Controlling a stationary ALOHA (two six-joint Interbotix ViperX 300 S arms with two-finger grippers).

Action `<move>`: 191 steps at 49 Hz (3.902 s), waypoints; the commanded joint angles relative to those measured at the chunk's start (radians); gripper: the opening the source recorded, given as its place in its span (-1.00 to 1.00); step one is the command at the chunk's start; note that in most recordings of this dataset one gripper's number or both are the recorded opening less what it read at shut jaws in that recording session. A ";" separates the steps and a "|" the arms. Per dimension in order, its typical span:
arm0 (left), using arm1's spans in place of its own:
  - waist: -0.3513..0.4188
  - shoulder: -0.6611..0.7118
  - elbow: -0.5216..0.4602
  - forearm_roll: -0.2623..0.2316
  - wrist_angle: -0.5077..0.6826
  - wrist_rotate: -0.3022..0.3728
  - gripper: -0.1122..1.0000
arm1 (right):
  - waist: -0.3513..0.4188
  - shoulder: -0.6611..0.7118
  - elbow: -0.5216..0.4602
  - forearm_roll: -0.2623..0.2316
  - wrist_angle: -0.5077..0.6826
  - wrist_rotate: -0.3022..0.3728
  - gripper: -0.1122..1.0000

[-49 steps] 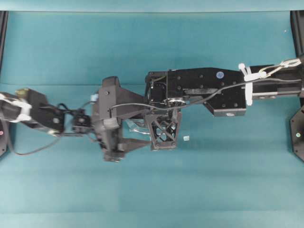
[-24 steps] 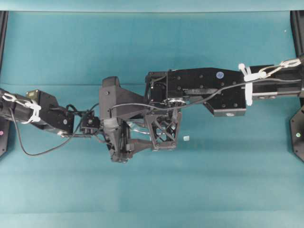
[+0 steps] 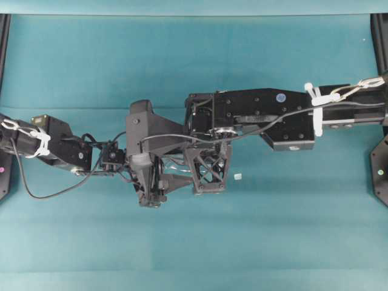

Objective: Hand over the silver zip bag and make it stand upright.

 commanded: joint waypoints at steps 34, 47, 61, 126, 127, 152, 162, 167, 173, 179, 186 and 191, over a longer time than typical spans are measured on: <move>0.005 -0.003 -0.006 0.003 0.058 0.055 -0.34 | -0.002 -0.012 0.005 0.000 -0.008 0.026 -0.78; 0.005 -0.003 -0.006 0.003 0.058 0.057 -0.34 | 0.002 -0.014 0.006 0.000 -0.008 0.029 -0.78; 0.005 -0.003 -0.006 0.003 0.058 0.057 -0.35 | 0.002 -0.014 0.009 0.000 -0.015 0.040 -0.75; -0.028 -0.002 -0.003 0.003 0.083 0.051 -0.35 | 0.117 -0.345 0.270 -0.167 -0.098 0.364 0.95; -0.029 -0.002 -0.003 0.003 0.083 0.051 -0.35 | 0.120 -0.359 0.285 -0.173 -0.117 0.377 0.95; -0.032 -0.003 0.000 0.003 0.101 0.048 -0.35 | 0.173 -0.612 0.552 -0.299 -0.495 0.534 0.95; -0.029 -0.002 0.000 0.003 0.109 0.051 -0.35 | 0.173 -0.723 0.646 -0.301 -0.601 0.532 0.95; -0.026 -0.002 -0.005 0.003 0.109 0.051 -0.35 | 0.173 -0.795 0.707 -0.301 -0.649 0.534 0.95; -0.025 -0.002 -0.006 0.003 0.109 0.054 -0.35 | 0.173 -0.864 0.749 -0.304 -0.687 0.532 0.94; -0.025 -0.002 -0.005 0.003 0.109 0.054 -0.35 | 0.173 -0.904 0.779 -0.307 -0.719 0.531 0.93; -0.025 -0.002 -0.006 0.003 0.109 0.054 -0.35 | 0.173 -0.933 0.805 -0.307 -0.749 0.532 0.93; -0.025 -0.002 -0.006 0.003 0.107 0.054 -0.35 | 0.173 -0.943 0.818 -0.307 -0.758 0.534 0.93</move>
